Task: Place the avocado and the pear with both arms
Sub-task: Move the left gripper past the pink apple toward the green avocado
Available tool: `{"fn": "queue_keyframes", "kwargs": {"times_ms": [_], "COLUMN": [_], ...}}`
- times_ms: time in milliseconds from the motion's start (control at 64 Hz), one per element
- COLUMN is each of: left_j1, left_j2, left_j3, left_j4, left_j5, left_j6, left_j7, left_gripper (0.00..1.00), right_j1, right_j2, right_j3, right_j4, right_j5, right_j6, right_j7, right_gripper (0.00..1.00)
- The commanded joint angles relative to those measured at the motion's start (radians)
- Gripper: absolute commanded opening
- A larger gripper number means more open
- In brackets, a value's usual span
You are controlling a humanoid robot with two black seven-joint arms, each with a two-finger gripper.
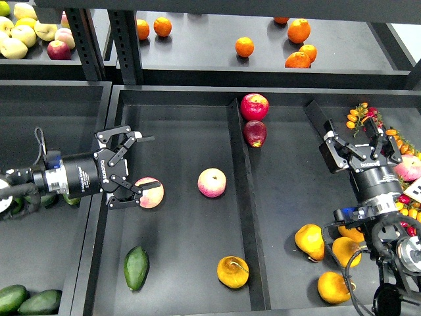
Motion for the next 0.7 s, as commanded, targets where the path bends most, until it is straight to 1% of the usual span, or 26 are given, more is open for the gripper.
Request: {"fn": "queue_keyframes", "kwargs": {"times_ms": [0, 47, 109, 141, 203, 219, 250, 313, 453, 532, 547, 688], "left_j1": [-0.188, -0.274, -0.346, -0.407, -0.469, -0.499, -0.521, -0.604, -0.699, -0.721, -0.737, -0.78], "left_j2": [0.052, 0.057, 0.057, 0.055, 0.054, 0.052, 0.049, 0.041, -0.023, -0.046, -0.057, -0.117], "left_j3": [0.174, 0.267, 0.346, 0.419, 0.504, 0.549, 0.58, 0.704, 0.843, 0.895, 0.934, 1.06], "left_j4": [0.003, 0.011, 0.011, 0.011, 0.008, 0.006, 0.003, -0.001, -0.003, -0.003, -0.001, 0.006], "left_j5": [0.023, 0.023, 0.022, 0.019, 0.017, 0.017, 0.017, 0.019, 0.023, 0.023, 0.023, 0.026], "left_j6": [0.0, 0.0, 0.0, 0.0, 0.0, 0.0, 0.0, 0.0, 0.0, 0.0, 0.0, 0.0], "left_j7": [0.0, 0.0, 0.0, 0.0, 0.0, 0.0, 0.0, 0.0, 0.0, 0.0, 0.0, 0.0], "left_gripper": [0.99, 0.99, 0.99, 0.99, 0.99, 0.99, 0.99, 0.99, 0.99, 0.99, 0.99, 0.99], "right_j1": [0.034, 0.067, 0.098, 0.127, 0.153, 0.166, 0.173, 0.205, 0.242, 0.245, 0.247, 0.248], "right_j2": [0.0, 0.0, 0.0, 0.0, 0.0, 0.0, 0.0, 0.0, 0.0, 0.0, 0.0, 0.0], "right_j3": [-0.007, -0.007, -0.005, -0.007, -0.008, -0.008, -0.008, -0.01, -0.014, -0.02, -0.023, -0.034], "right_j4": [-0.01, -0.013, -0.015, -0.015, -0.016, -0.018, -0.019, -0.044, -0.079, -0.087, -0.088, -0.087], "right_j5": [-0.001, -0.001, -0.001, -0.003, -0.005, -0.005, -0.006, -0.006, -0.006, -0.006, -0.006, -0.006], "right_j6": [-0.037, -0.073, -0.1, -0.122, -0.143, -0.154, -0.162, -0.182, -0.197, -0.206, -0.208, -0.208], "right_j7": [0.0, 0.0, 0.0, 0.0, 0.0, 0.0, 0.0, 0.0, 0.0, 0.0, 0.0, 0.0], "right_gripper": [1.0, 1.0, 1.0, 1.0, 1.0, 1.0, 1.0, 1.0, 1.0, 1.0, 1.0, 1.0]}}
